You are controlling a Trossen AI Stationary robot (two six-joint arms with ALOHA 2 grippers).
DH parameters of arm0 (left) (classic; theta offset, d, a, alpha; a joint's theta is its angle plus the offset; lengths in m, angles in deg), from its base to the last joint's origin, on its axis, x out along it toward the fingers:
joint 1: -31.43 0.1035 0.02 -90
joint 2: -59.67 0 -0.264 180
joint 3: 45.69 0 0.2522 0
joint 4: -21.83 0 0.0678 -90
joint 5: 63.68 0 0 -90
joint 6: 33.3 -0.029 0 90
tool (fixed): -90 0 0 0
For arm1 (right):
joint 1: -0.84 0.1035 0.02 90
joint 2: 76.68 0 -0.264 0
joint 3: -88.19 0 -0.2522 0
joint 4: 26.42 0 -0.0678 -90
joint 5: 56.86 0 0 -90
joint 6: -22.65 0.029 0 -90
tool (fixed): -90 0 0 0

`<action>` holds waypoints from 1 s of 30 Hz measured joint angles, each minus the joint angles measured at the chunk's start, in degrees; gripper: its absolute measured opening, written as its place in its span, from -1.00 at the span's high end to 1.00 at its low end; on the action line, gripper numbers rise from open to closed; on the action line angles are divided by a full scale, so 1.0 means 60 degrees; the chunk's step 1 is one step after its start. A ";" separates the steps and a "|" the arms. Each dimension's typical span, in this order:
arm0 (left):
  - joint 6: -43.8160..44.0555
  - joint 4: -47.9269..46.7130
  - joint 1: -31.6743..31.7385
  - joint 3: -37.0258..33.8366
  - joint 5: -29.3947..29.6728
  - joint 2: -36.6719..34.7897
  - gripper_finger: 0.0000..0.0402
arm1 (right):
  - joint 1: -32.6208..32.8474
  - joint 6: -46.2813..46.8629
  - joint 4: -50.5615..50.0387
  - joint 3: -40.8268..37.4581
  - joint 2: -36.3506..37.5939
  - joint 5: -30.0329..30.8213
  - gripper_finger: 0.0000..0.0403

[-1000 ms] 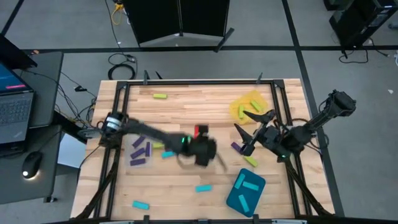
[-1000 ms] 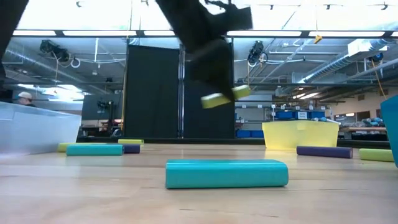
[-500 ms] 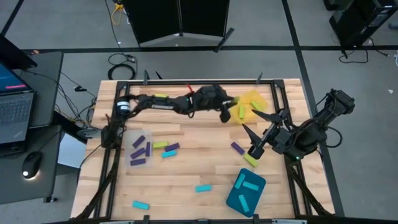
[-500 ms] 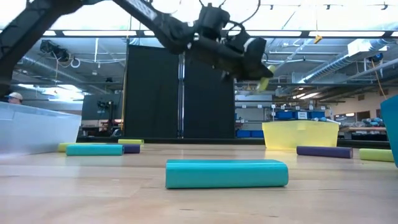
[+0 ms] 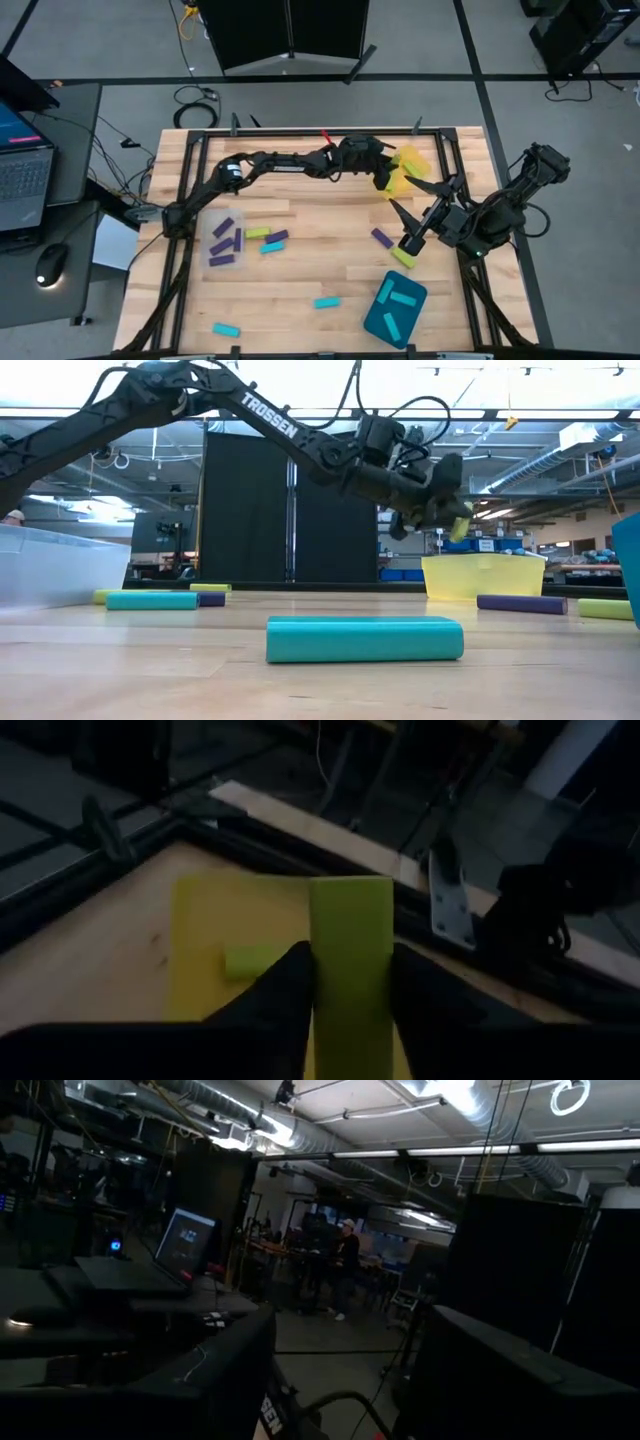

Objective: Sort blocks
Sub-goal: Put the green block into the yellow bin, then put the light blue block into the blue bin

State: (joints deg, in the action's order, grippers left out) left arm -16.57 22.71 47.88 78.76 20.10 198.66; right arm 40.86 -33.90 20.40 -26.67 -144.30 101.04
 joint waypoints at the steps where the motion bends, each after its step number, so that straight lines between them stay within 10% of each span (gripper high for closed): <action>1: 0.0055 -0.0060 -0.0004 0.0019 -0.0005 0.0023 0.20 | 0.0023 0.0000 -0.0006 0.0000 -0.0003 0.0018 -0.36; 10: -0.0205 -0.0766 0.0120 -0.0043 -0.0887 -0.0529 -0.56 | 0.0093 0.0010 -0.0004 -0.0004 -0.0003 0.0383 -0.36; 21: -0.2044 -0.3371 0.0492 -0.0959 -0.0838 -0.3111 -0.05 | 0.0258 0.0675 -0.0553 -0.0007 -0.0006 0.2243 -0.36; 30: -0.1957 -0.0905 0.0497 -0.6546 0.0235 -0.8006 0.17 | 0.0166 0.2954 -0.2925 -0.0011 -0.0781 0.3612 -0.35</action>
State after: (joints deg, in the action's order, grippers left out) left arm -28.32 17.28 50.86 39.48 21.51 150.63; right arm 41.86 -16.18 2.85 -26.74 -148.99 122.71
